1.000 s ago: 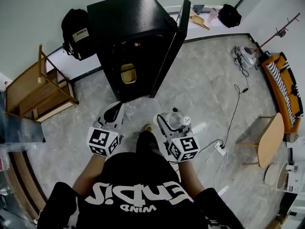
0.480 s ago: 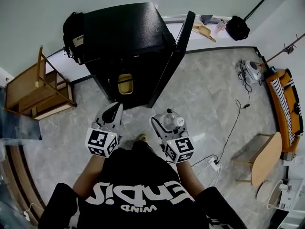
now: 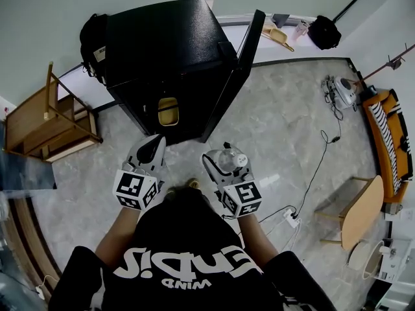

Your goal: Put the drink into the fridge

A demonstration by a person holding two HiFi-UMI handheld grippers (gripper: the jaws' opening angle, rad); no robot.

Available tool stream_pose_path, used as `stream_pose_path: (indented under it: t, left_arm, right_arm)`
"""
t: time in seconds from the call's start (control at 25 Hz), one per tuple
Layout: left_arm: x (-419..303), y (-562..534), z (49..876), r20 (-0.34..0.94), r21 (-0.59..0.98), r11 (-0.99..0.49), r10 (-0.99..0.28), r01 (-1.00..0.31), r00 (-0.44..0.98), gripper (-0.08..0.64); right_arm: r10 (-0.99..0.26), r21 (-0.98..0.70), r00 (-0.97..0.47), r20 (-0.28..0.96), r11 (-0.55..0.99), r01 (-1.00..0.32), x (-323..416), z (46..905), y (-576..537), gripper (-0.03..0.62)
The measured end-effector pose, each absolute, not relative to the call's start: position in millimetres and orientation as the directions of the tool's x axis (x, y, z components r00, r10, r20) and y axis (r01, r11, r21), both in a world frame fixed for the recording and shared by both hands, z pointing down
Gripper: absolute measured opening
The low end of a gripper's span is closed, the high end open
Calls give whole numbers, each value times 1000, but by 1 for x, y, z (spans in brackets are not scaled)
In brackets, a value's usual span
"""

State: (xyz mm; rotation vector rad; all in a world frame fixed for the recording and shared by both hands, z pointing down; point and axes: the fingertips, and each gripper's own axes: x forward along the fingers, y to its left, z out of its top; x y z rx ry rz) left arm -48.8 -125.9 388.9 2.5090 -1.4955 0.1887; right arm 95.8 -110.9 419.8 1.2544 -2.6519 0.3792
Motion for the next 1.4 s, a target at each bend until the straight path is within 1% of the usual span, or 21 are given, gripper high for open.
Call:
stream_pose_path:
  t: [0.56,1.4]
  left_arm:
    - [-56,-125,400,209,108,-501,-833,-858,513,8]
    - [-79,-156,505,188,121,-493,-841,-861,508,8]
  right_arm:
    - [-729,-151,-617,298,602,-784,79,439,-105,314]
    - [-694,-177,-653,304,632,-754,30,556,-133,314]
